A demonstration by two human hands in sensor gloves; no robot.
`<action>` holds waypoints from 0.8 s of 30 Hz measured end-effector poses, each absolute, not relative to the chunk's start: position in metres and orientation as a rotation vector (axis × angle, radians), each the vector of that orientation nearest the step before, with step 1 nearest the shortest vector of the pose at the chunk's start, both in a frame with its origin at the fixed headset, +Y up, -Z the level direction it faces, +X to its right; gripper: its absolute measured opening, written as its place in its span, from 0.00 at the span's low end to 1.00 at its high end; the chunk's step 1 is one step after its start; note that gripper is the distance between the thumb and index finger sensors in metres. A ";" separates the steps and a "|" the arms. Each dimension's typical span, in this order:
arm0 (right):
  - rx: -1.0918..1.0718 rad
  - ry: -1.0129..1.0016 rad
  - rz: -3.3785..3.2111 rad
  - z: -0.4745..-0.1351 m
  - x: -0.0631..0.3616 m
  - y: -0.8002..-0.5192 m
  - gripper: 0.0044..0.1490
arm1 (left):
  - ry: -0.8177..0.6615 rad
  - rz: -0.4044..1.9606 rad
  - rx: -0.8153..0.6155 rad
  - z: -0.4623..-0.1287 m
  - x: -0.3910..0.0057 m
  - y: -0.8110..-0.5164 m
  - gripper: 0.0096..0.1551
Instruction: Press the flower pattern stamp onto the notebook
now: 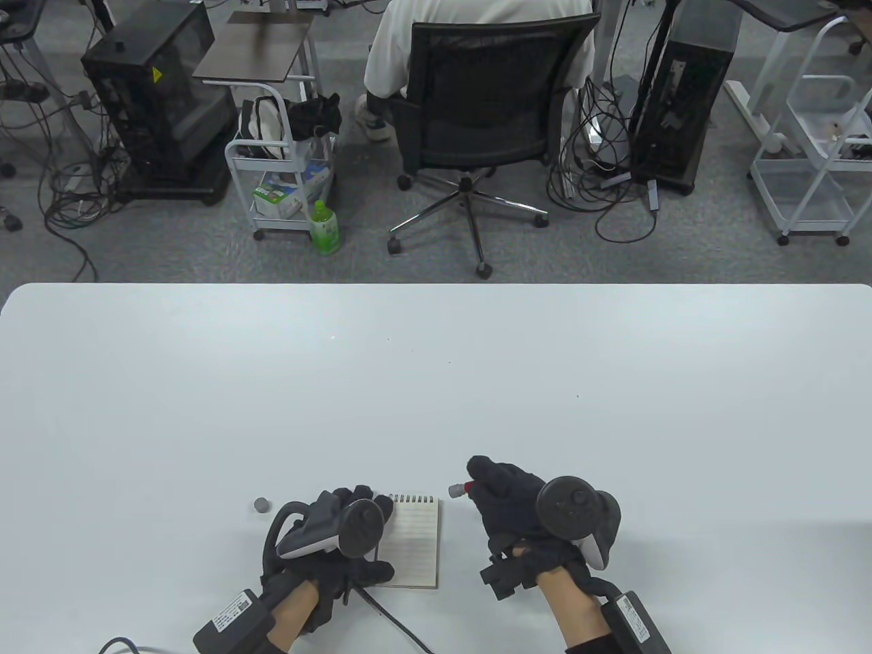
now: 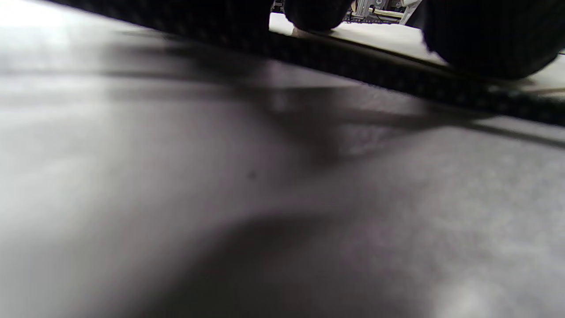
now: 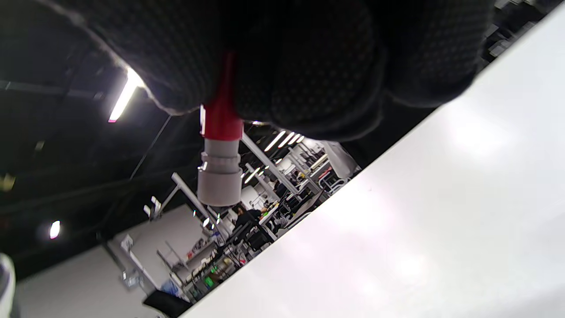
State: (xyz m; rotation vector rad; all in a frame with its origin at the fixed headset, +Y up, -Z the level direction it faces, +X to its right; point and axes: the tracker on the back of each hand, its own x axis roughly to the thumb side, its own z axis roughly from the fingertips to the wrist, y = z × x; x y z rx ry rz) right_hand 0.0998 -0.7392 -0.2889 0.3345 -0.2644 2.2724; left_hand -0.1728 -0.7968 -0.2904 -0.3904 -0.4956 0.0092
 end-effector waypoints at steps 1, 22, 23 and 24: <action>0.372 -0.272 2.295 -0.289 0.094 -0.737 0.28 | -0.495 0.010 -0.392 -0.291 -0.173 -0.797 0.58; 0.814 -0.175 2.796 -0.308 -0.026 -0.750 0.28 | -0.484 0.015 -0.414 -0.289 -0.174 -0.797 0.59; 0.815 -0.171 2.798 -0.309 -0.027 -0.750 0.28 | -0.484 0.015 -0.415 -0.289 -0.174 -0.797 0.59; 0.818 -0.165 2.807 -0.309 -0.027 -0.751 0.28 | -0.484 0.015 -0.415 -0.289 -0.174 -0.797 0.59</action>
